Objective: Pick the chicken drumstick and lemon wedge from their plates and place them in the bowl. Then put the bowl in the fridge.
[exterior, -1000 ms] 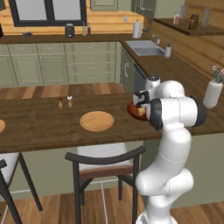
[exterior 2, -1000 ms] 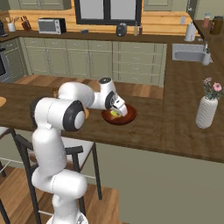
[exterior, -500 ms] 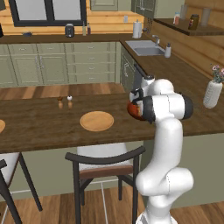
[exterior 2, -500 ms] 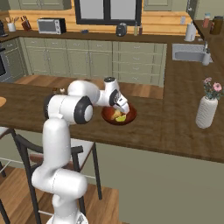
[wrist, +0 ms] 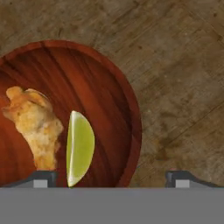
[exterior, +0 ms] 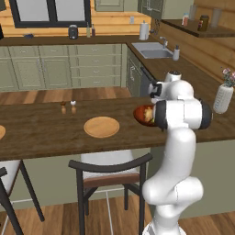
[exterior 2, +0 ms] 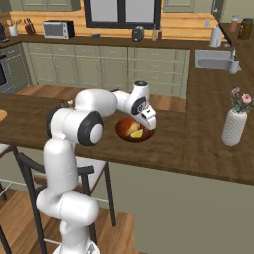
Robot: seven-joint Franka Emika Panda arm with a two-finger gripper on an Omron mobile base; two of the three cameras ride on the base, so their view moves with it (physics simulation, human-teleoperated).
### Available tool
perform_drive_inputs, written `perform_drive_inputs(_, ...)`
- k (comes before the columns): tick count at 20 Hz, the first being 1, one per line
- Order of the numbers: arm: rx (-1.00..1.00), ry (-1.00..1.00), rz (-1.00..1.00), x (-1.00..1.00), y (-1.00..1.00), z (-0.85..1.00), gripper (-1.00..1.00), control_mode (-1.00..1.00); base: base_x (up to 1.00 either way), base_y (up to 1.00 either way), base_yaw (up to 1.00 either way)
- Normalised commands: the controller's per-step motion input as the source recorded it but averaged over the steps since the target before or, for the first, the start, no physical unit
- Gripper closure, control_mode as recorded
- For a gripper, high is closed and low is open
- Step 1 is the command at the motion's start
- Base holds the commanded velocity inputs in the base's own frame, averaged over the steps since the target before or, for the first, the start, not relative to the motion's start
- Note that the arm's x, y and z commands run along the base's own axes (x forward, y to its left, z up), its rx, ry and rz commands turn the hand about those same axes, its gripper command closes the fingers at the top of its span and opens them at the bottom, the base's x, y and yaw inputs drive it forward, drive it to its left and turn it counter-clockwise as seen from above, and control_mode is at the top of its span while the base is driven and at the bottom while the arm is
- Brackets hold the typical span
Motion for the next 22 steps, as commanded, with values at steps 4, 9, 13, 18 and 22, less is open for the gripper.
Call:
perform_drive_inputs(4,0.16,0.04,0.0,-0.51,-0.36,-0.16,-1.0,-1.0,0.0,0.0,0.0)
perform_drive_inputs(9,0.21,0.01,0.0,-0.04,-0.05,-0.44,-1.0,-1.0,0.0,0.0,0.0)
perform_drive_inputs(13,0.08,0.0,0.0,0.29,0.0,-0.28,-1.0,-1.0,0.0,0.0,0.0)
perform_drive_inputs(18,-0.02,0.0,-0.01,0.72,0.0,-0.22,-1.0,-1.0,0.0,0.0,0.0)
perform_drive_inputs(22,-0.04,0.0,-0.02,0.61,0.0,-0.21,-1.0,-1.0,0.0,0.0,0.0)
